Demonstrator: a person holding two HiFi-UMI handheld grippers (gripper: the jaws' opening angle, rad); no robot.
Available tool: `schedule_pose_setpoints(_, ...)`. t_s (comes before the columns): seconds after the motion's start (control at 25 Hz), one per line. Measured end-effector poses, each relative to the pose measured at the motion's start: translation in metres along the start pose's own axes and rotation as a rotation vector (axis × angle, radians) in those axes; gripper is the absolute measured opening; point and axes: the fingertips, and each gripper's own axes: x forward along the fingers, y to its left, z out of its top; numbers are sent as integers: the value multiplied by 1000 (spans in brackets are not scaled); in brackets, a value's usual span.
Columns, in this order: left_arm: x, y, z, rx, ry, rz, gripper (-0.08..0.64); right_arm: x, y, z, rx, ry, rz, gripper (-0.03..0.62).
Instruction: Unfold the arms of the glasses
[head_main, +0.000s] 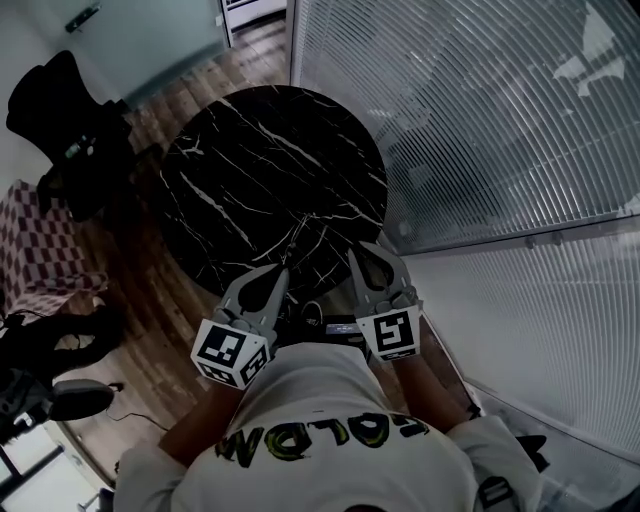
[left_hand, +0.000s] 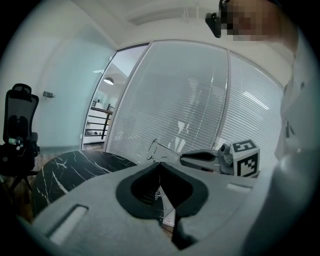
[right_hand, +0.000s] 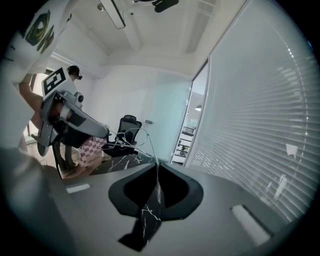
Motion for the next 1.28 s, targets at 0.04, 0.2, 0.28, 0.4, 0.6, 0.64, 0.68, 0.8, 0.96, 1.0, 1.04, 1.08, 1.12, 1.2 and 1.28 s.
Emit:
schedule_pose_setpoints(0.04, 0, -1, 0, 4, 5, -4, 4, 0, -2, 0, -26, 8, 5, 21)
schedule_pose_setpoints(0.2, 1, -3, -4, 1, 22, -10, 5, 0, -5, -5, -105, 41, 27, 21)
schedule_pose_setpoints(0.28, 2, -3, -4, -4, 21, -3, 5, 1, -1, -8, -118, 46, 38, 18)
schedule_pose_setpoints(0.4, 3, 0, -2, -3, 15, 17, 4, 0, 9, -3, -150, 57, 67, 61)
schedule_pose_setpoints(0.6, 4, 4, -5, 5, 22, 27, 5, -2, 32, 11, -308, 43, 99, 127)
schedule_pose_setpoints(0.64, 5, 4, -7, 10, 27, 26, 4, -1, 37, 15, -350, 36, 107, 130)
schedule_pose_setpoints(0.68, 6, 4, -8, 15, 33, 23, 4, 1, 42, 18, -393, 31, 117, 130)
schedule_pose_setpoints(0.8, 10, -1, -12, 30, 51, 0, 4, 9, 58, 16, -517, 49, 175, 132)
schedule_pose_setpoints(0.96, 13, -9, -16, 57, 68, -26, 3, 17, 71, 3, -648, 103, 242, 137)
schedule_pose_setpoints(1.0, 13, -11, -17, 63, 70, -31, 5, 18, 73, 1, -661, 110, 252, 136)
schedule_pose_setpoints(1.04, 12, -12, -18, 68, 71, -35, 5, 19, 75, -1, -668, 116, 264, 135)
schedule_pose_setpoints(1.08, 12, -13, -19, 71, 73, -38, 5, 19, 77, -3, -670, 122, 275, 135)
schedule_pose_setpoints(1.12, 11, -13, -20, 73, 75, -38, 4, 20, 79, -5, -669, 128, 283, 133)
schedule_pose_setpoints(1.2, 11, -10, -21, 73, 76, -31, 4, 21, 81, -7, -665, 136, 293, 99)
schedule_pose_setpoints(1.28, 11, -5, -20, 71, 73, -17, 4, 20, 82, -9, -660, 145, 301, 77)
